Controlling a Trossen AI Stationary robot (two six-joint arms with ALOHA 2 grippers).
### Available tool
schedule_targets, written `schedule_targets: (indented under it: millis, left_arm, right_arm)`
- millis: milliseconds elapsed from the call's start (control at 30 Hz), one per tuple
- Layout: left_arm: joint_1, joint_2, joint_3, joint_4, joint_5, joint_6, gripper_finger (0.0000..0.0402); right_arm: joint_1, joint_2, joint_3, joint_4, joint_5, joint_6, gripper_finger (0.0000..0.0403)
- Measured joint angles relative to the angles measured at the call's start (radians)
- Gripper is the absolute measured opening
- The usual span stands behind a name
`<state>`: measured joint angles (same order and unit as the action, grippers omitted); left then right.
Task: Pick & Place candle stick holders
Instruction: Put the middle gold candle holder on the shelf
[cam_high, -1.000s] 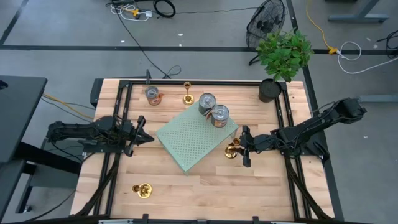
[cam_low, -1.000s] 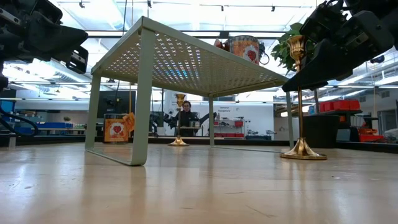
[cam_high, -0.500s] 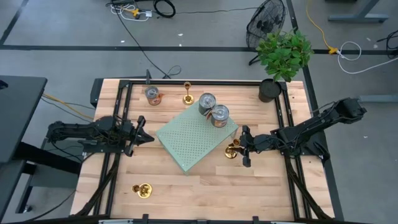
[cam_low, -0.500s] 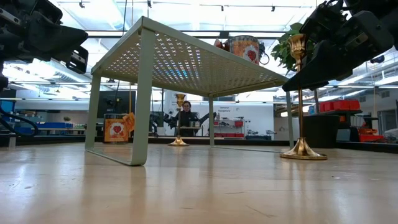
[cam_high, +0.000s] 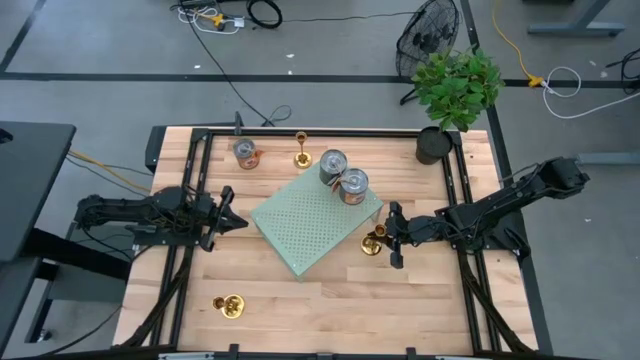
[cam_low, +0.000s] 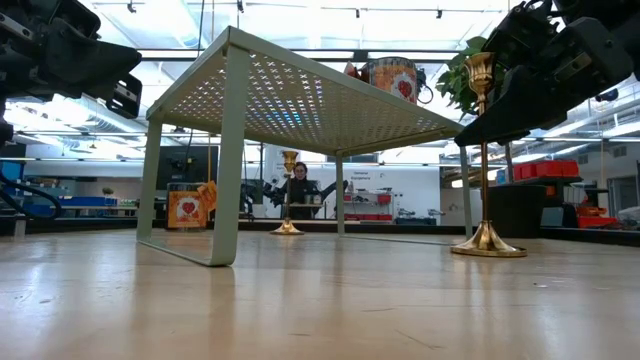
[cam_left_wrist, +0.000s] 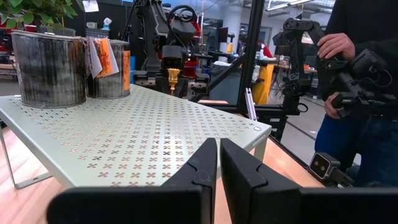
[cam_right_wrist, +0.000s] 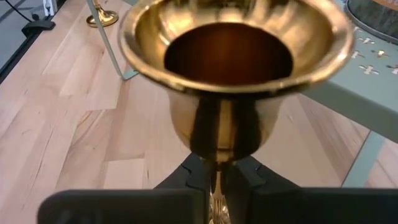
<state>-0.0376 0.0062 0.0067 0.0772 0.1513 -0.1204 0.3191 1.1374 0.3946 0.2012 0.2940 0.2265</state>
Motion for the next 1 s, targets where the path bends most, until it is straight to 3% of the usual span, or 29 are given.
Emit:
schedule_targets:
  millis: [733,1000]
  left_arm:
    - [0.000,0.000,0.000,0.000,0.000,0.000,0.0025]
    - [0.000,0.000,0.000,0.000,0.000,0.000,0.0025]
  right_arm:
    - [0.001,0.000,0.003,-0.002,-0.029,0.001,0.0022]
    - [0.002,0.000,0.071,-0.029,-0.133,0.001,0.0021]
